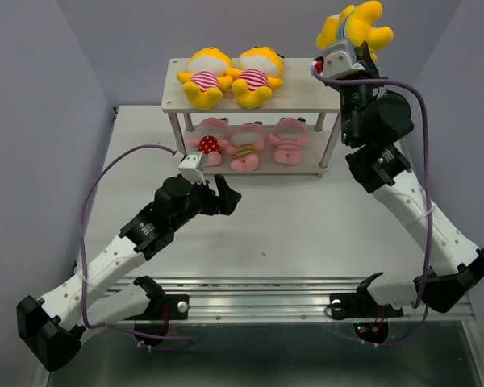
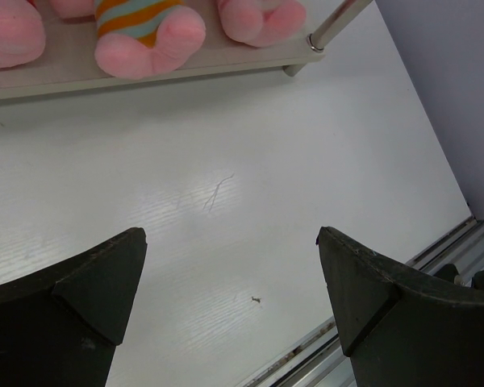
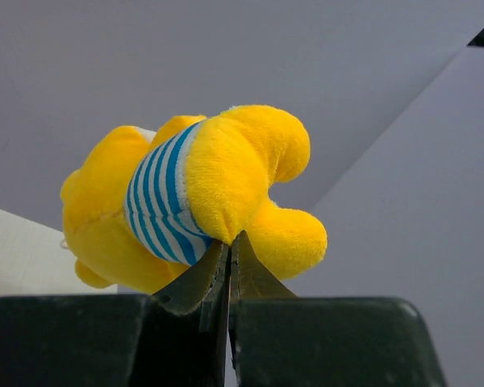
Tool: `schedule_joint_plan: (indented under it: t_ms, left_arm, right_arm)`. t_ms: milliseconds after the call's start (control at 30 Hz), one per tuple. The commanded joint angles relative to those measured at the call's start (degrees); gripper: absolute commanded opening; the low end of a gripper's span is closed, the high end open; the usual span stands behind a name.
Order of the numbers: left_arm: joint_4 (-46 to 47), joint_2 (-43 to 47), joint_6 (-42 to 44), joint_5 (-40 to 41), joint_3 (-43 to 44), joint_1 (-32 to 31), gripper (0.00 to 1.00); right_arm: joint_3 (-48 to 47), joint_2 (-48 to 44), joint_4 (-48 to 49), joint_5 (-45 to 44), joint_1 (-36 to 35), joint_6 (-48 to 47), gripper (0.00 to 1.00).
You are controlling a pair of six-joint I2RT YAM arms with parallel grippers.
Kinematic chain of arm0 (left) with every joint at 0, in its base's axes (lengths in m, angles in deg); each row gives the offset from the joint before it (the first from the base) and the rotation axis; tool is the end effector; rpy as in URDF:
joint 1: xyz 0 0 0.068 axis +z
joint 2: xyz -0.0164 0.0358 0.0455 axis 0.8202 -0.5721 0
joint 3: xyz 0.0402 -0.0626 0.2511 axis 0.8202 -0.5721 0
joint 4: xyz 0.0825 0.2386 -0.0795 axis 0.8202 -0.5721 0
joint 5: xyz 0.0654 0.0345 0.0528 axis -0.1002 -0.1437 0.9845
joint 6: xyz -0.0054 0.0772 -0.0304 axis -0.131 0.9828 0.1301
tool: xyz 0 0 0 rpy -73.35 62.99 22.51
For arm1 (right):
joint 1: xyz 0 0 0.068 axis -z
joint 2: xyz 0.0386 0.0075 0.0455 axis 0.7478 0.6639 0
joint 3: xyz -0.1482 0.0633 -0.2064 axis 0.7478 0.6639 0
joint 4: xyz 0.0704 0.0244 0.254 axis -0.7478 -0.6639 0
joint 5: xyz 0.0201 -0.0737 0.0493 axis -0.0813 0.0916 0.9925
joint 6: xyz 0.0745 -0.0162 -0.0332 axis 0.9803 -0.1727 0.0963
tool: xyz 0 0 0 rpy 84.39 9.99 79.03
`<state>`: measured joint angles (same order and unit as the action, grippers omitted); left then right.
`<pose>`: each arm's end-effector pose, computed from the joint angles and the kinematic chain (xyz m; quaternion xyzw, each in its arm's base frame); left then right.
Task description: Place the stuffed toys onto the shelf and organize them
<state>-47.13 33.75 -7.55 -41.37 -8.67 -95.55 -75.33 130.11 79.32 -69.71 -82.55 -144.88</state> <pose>0.1939 -0.1641 0.3071 0.0887 0.7718 -0.3447 0.5268 0.2661 0.1346 0.5524 -0.1849 0.4925 -0.3209 0.7876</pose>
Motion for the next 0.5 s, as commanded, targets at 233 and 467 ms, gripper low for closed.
schedule_joint_plan:
  t_ms: [233,467]
  left_arm:
    - [1.83,2.01,0.33,2.14,-0.31,-0.33,0.99]
    - [2.09,3.15,-0.02,2.15,-0.92,-0.33,0.99]
  right_arm:
    - [9.17,3.15,8.27,20.43,0.58,-22.49,0.01]
    - [23.48,-1.14,8.18,17.71,0.58,-26.65,0.05]
